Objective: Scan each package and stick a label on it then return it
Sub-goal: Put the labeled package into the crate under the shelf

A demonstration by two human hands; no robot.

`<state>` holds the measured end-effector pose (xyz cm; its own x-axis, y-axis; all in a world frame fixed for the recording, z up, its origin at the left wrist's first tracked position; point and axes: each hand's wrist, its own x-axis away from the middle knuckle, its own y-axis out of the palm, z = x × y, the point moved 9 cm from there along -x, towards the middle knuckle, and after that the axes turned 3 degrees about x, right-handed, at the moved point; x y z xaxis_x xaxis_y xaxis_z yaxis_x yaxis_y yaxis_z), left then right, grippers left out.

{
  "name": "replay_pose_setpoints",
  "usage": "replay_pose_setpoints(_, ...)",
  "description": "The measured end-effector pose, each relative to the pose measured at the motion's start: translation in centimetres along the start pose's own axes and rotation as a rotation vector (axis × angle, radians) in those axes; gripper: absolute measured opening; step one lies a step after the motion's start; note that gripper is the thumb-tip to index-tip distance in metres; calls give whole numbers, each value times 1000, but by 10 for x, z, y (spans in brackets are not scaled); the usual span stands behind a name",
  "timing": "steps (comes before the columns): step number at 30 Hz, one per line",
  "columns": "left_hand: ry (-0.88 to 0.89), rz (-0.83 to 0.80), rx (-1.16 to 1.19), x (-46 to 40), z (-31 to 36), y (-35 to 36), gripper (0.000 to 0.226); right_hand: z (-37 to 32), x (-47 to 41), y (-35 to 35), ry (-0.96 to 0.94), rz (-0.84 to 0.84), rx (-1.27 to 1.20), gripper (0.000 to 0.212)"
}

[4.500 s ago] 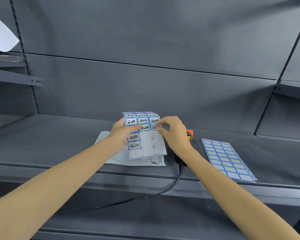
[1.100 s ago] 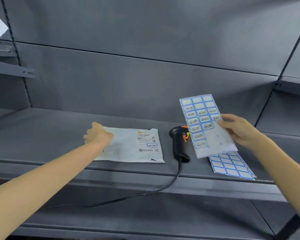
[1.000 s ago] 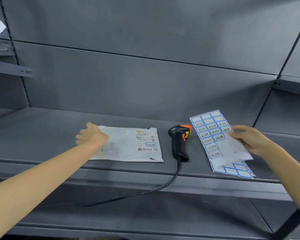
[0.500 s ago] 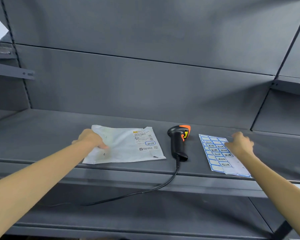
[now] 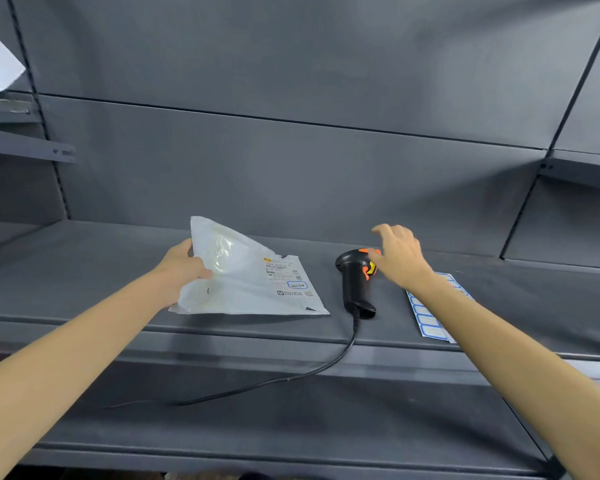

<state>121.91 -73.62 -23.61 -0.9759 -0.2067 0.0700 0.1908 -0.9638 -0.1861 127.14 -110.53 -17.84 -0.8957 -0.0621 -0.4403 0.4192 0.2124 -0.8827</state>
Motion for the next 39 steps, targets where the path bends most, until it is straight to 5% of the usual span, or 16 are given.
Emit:
replay_pose_setpoints(7, 44, -22, 339, 12, 3, 2, 54, -22, 5, -6, -120, -6, 177, 56)
replay_pose_setpoints(14, 124, -127, 438, 25, 42, 53, 54, 14, 24, -33, -98, -19, 262, 59)
replay_pose_setpoints(28, 124, -509, 445, 104, 65, 288, 50, 248, 175, -128, 320, -67, 448, 62)
replay_pose_setpoints(39, -64, -681, 398, 194, -27, 445, 50, 363, 332, -122, 530, -194, 488, 64)
